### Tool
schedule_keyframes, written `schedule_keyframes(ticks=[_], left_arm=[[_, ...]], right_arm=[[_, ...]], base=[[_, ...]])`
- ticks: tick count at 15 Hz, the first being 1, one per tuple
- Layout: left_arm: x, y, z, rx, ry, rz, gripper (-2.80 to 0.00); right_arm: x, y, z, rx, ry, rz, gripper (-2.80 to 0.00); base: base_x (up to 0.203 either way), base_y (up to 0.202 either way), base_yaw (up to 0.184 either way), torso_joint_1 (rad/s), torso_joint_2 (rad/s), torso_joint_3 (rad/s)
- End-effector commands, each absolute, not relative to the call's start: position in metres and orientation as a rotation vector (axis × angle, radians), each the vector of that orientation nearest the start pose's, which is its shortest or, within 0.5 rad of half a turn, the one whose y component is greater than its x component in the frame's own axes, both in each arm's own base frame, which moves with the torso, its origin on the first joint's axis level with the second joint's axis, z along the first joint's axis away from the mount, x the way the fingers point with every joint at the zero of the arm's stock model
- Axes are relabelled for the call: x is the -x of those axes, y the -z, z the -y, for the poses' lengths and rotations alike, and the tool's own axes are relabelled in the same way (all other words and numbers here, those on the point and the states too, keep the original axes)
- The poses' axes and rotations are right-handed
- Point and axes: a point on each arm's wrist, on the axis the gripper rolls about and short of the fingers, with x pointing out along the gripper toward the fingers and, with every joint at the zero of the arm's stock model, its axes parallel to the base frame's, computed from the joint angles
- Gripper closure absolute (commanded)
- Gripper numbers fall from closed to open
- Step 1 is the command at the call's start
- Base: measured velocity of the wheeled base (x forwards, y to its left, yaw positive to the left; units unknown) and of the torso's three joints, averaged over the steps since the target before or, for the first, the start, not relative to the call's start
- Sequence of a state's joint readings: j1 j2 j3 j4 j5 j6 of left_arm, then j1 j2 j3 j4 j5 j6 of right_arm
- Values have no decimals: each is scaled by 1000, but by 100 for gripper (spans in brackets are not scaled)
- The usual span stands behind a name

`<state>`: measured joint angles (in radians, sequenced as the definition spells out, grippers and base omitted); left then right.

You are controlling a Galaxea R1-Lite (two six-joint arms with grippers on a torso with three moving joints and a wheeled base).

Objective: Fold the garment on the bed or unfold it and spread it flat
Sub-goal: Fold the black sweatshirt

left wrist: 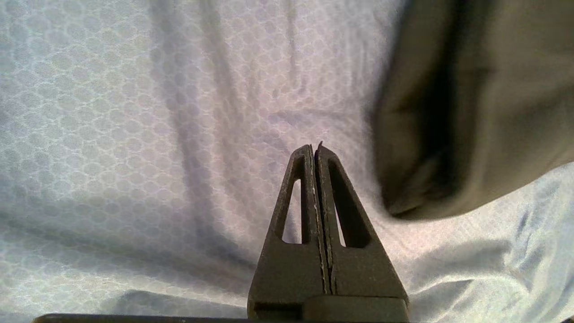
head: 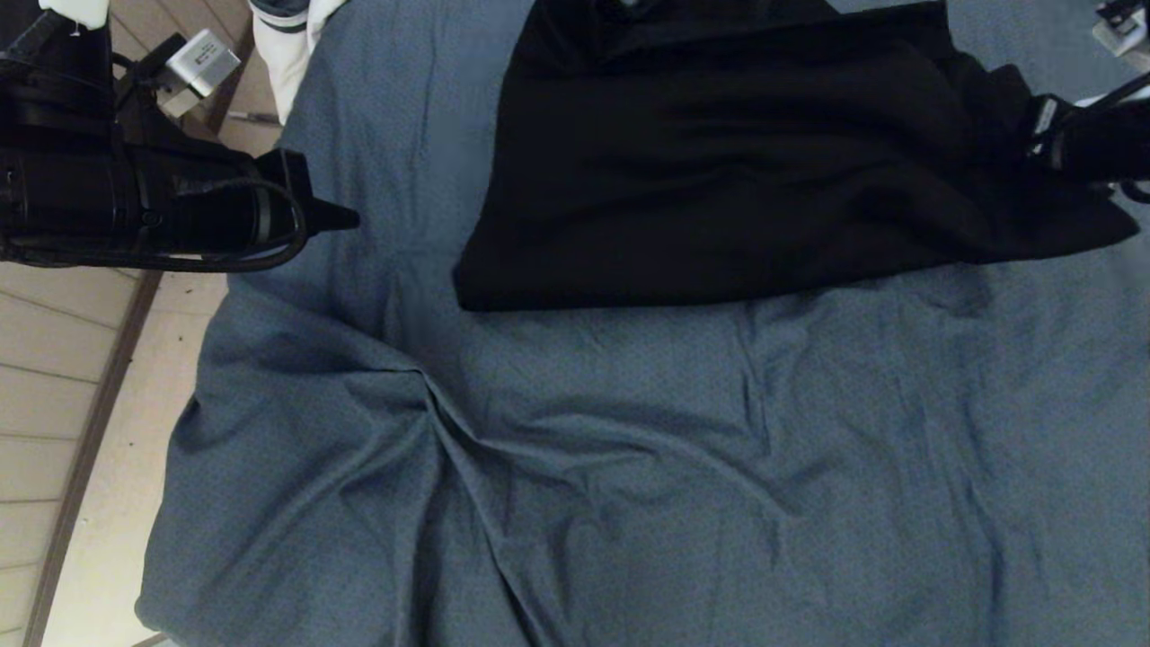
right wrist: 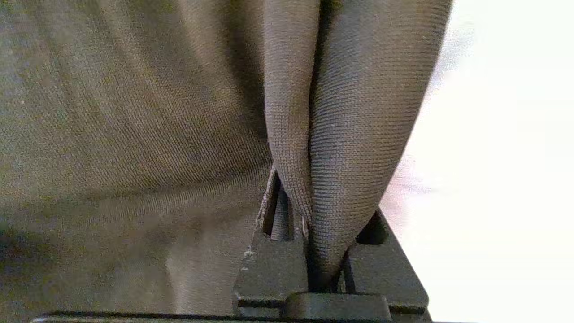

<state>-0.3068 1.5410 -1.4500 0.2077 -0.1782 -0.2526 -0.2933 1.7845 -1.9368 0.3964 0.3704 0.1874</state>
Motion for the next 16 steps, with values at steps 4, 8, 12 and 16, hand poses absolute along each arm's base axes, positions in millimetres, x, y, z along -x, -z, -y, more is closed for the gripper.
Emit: schedule_keyframes(ticks=[4,8,12,16], left_arm=[[-252,-331,85,230,444,-354,0],[-249,-332,87,228,457,-356,0],[-245,-331,90,226,472,-360,0],[-241,-331,95,223,492,-364,0]], right_arm=[[-270,-381,151,-265,139,-180,0],[-225,-392,189,-247,227,-141,0],[-223,-411,148,-207,98,-94,0],[-245,-424,58,-171,-202,-66,0]], base=[[0,0,0,0,0,0],[0,0,0,0,0,0],[0,0,0,0,0,0],[0,0,0,0,0,0]])
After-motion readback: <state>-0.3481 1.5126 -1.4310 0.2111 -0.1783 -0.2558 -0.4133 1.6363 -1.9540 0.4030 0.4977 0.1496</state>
